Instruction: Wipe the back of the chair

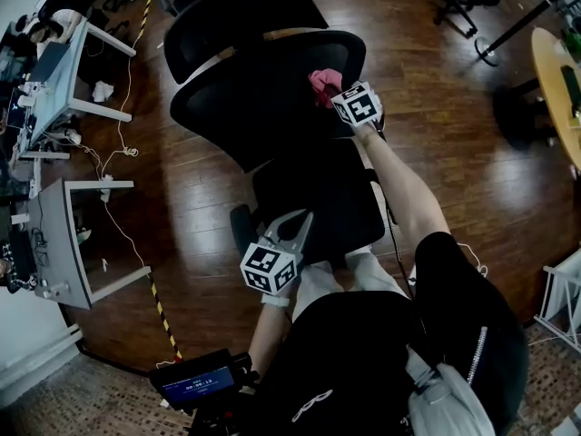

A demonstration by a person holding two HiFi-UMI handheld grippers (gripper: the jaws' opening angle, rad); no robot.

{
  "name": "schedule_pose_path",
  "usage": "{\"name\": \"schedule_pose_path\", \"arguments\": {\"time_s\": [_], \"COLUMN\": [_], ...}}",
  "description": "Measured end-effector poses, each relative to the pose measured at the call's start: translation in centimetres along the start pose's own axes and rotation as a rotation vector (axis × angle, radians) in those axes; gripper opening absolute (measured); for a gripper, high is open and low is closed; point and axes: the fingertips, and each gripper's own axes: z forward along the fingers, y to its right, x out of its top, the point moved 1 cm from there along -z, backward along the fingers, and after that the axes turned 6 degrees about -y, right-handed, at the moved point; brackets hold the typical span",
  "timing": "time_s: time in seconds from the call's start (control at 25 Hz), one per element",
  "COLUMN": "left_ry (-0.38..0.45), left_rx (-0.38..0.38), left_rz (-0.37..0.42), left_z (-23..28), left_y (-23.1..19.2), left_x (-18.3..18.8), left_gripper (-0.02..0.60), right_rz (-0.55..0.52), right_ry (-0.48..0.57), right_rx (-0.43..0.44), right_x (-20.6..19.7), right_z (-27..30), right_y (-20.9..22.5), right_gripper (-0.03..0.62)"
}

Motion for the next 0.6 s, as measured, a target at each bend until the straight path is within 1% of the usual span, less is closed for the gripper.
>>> {"name": "schedule_pose_path", "arguments": {"time_s": [0.36,0.6], "left_ry": [-0.003,0.004], "left_rx": [-0.003,-0.009], "left_rz": [-0.008,-0.015], "left_z": [0.7,0.8], "left_y": [1.1,2.0], "left_x": [-0.8,-1.3], "left_gripper": [-0.008,-0.008], "right_rz": [0.093,0.194], "right_ry": [-0.049,-0.087], "right_rx": [-0.146,-0.288], "right_x": [-4.5,-7.3], "right_z": [-2.8,-5.1], "right_y": [6.3,9.9], "right_gripper": [0.043,0.042]}}
